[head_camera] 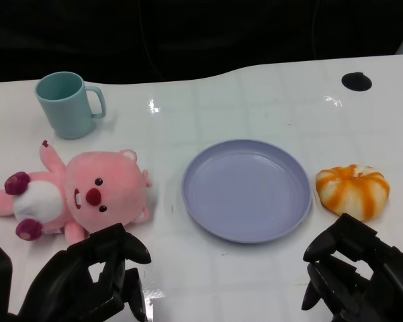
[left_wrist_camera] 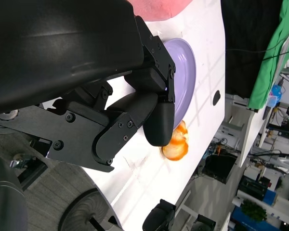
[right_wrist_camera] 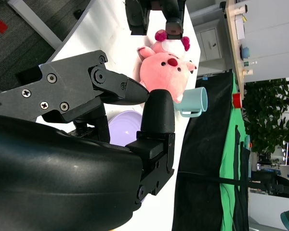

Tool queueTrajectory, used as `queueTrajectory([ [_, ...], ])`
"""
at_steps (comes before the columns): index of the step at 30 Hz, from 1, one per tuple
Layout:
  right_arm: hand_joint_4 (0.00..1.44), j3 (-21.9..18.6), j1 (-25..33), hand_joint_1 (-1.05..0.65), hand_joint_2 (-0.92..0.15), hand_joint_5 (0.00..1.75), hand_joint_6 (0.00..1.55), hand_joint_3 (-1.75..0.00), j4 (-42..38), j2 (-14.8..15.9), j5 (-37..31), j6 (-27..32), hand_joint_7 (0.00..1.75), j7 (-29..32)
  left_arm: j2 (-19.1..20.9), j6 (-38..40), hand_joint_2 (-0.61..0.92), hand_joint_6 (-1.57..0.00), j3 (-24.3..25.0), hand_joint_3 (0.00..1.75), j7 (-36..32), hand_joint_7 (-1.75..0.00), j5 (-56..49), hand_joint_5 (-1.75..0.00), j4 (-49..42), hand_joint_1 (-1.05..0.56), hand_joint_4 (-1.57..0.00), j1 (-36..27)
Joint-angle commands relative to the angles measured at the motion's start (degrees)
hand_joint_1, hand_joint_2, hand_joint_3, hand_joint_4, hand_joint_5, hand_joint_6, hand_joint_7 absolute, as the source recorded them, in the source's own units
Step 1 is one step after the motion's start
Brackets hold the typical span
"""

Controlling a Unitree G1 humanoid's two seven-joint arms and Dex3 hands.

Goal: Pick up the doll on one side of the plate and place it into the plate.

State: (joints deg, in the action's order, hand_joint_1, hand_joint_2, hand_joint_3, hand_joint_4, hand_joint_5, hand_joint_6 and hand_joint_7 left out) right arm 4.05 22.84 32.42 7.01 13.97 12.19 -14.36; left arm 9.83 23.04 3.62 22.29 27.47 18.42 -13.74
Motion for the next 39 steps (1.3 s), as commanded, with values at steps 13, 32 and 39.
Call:
queueTrajectory([
  [13,0.53,-0.48,-0.16,-0.3,-0.86,1.75,0.39,-0.74,0.05,0.37,0.05,-0.38,1.69,0.13,0.89,0.21,0.51,-0.7,0.38,1.24,0.01,-1.65,-0.29,-1.75,-0.04,-0.16,-0.84,0.47],
  [32,0.53,-0.81,-0.11,-0.3,-0.87,1.75,0.39,-0.72,-0.25,0.39,0.11,-0.59,1.68,0.14,0.7,-1.78,0.54,-0.73,0.62,1.19,0.25,-1.51,-1.04,-1.71,-0.47,-0.16,-0.8,0.33],
  [39,0.52,-0.93,-0.13,-0.3,-0.87,1.75,0.39,-0.71,-0.25,0.43,0.17,-0.56,1.67,0.11,-0.27,-6.16,0.53,-0.79,0.58,1.04,-1.08,-0.79,-3.34,-1.32,1.0,-0.23,-0.72,-0.39],
])
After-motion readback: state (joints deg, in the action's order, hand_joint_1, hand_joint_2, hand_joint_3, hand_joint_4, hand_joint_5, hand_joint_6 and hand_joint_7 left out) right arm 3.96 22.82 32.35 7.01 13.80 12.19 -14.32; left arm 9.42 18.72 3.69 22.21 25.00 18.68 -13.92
